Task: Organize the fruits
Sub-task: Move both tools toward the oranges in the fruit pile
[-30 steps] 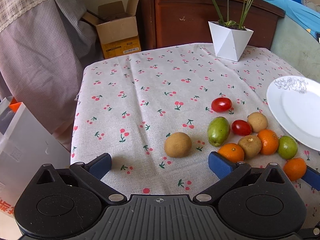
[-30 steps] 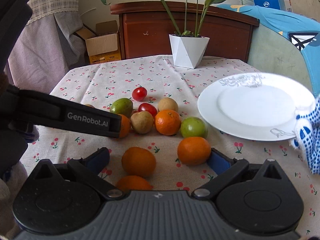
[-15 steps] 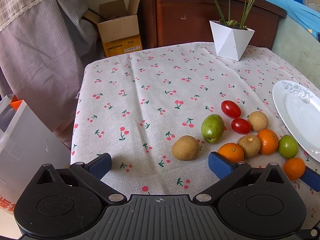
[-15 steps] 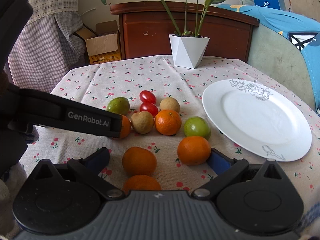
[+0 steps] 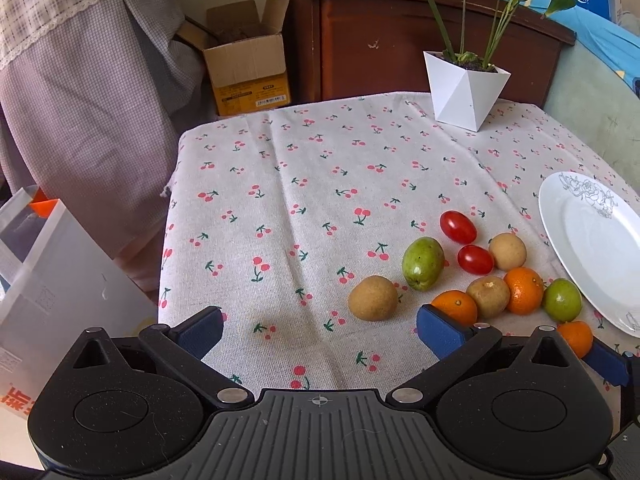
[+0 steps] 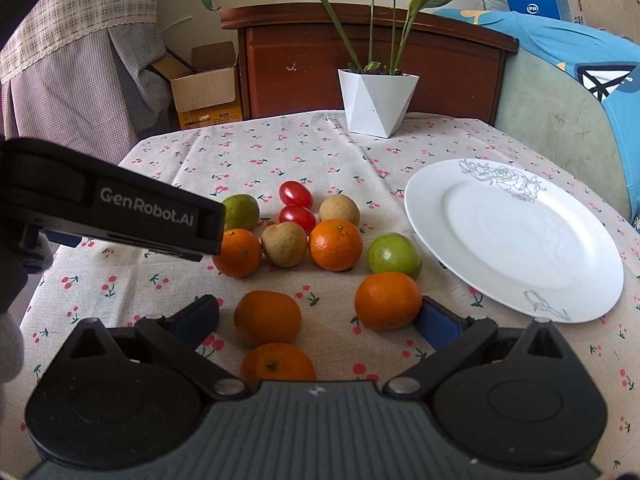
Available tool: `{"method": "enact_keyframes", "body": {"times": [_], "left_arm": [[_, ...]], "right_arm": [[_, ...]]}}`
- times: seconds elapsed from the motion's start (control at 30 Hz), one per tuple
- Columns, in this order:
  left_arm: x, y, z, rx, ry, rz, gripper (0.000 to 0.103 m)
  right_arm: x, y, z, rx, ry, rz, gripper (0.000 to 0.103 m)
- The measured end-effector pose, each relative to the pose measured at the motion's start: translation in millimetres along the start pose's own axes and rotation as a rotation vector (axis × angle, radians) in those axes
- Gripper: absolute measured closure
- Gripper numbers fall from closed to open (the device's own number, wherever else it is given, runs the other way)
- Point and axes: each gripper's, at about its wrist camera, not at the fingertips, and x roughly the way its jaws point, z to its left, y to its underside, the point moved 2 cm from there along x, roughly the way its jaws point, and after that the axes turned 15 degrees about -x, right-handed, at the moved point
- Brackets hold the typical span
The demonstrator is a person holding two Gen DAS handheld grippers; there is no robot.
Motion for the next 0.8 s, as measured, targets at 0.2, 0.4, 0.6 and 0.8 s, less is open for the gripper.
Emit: {"method": "enact_keyframes", "body": {"times": [0.2, 0.4, 0.6, 0.8], "left_arm": [[-14, -3, -1, 0.005, 0.016, -0.001, 0.0], [-25, -2, 4, 0.01, 0.01, -0.001, 0.0], [-35, -2, 12, 0.005, 0.001, -0.01, 0.0], [-44, -1, 14, 0.006, -0.001, -0.017, 0.0]], "right_arm": [[-2, 0, -1, -0.006, -0.017, 0.028, 0.001], [-4, -11, -5, -0.012, -0.081, 0.18, 0.001], [-12, -12, -12, 0.039, -0.089, 0.242, 0.001], [-22, -17, -19, 0.084, -0.038, 0.26, 0.001]]}}
